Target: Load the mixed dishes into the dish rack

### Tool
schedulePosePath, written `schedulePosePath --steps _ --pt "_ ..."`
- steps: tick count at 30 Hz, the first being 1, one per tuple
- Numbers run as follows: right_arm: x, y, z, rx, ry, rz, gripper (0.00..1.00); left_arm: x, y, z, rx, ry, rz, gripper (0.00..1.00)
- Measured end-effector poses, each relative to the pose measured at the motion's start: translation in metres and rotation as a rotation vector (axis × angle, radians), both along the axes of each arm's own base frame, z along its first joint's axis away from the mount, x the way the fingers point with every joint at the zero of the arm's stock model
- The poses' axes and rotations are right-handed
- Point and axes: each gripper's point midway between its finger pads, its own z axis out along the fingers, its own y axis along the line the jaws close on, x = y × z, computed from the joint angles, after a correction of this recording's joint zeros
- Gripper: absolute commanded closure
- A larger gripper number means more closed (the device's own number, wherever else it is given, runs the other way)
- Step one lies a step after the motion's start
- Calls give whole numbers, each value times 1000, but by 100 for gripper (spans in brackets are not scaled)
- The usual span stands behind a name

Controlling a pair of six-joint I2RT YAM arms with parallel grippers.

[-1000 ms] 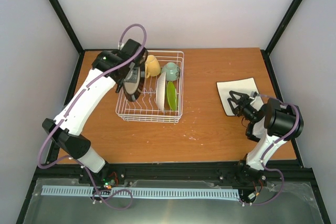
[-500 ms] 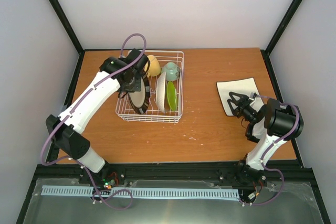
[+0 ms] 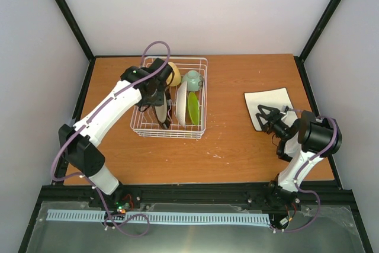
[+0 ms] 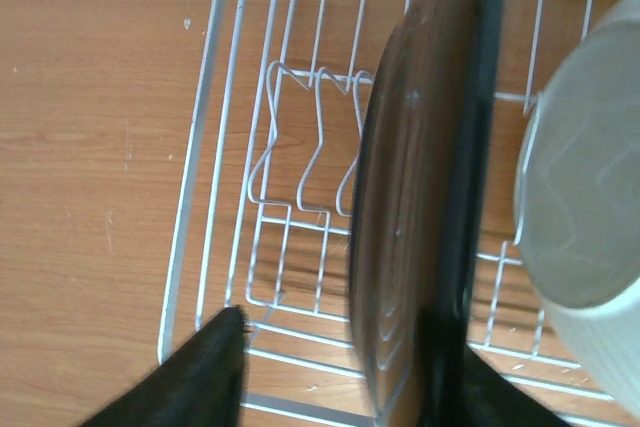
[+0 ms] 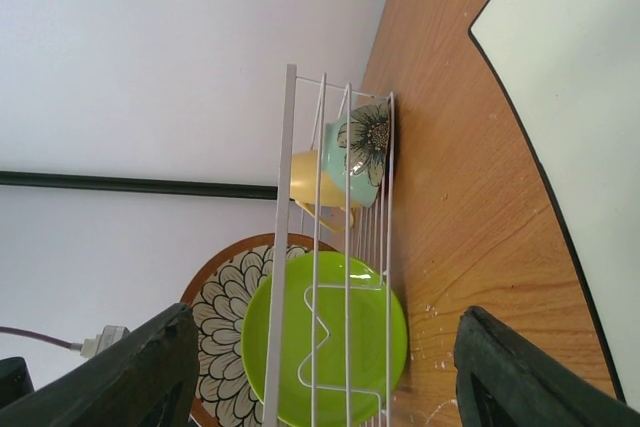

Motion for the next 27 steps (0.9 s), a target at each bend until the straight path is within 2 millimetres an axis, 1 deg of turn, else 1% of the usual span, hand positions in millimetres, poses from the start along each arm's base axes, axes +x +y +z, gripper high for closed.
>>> schedulePosePath --steps 2,3,4,5,7,8,10,12,14,15,16,18,20,21,22,23,25,26,27 --pt "0 0 0 -1 -1 0 31 0 -4 -4 -3 10 -3 36" --pt "0 0 -1 -1 0 0 31 0 -7 -5 -5 14 -10 33" --pt "0 0 -1 0 3 0 31 0 -9 -6 -11 12 -8 31" --pt "0 0 -2 0 6 -1 31 -1 -9 -6 -10 13 -9 26" --pt "0 0 -4 2 11 -1 31 -2 -10 -5 -10 13 -14 2" --pt "0 0 -4 3 12 -1 31 -3 -10 -4 -10 13 -16 0" --pt "0 0 -5 3 13 -1 31 -3 -10 -3 -11 7 -12 0" --pt "-1 0 -5 4 15 -2 31 -2 -11 3 -14 -11 -12 0" --pt "-1 0 -5 4 16 -2 31 2 -13 20 -25 -56 -14 0" --pt "-1 0 -5 4 16 -3 31 5 -15 30 -33 -86 -15 0" --pt "-1 0 -6 4 17 -5 32 9 -17 44 -44 -126 -17 0" --pt "-2 -1 -7 3 21 -12 32 20 -22 85 -89 -251 -38 0" --pt "-5 -4 -4 0 16 -28 33 26 -27 131 -163 -419 -90 0" --pt "-7 -8 -1 -5 7 -41 33 24 -28 155 -210 -510 -127 0" --pt "-9 -14 3 -12 -8 -61 33 20 -29 172 -248 -575 -160 0" --pt "-10 -20 8 -19 -24 -81 33 13 -32 195 -310 -680 -215 0" --pt "-13 -32 21 -41 -65 -123 34 2 -40 222 -411 -809 -314 0" --pt "-15 -37 28 -60 -94 -139 34 -4 -48 238 -477 -868 -384 0" --pt "-16 -41 36 -85 -127 -154 34 -6 -56 249 -524 -905 -438 0"
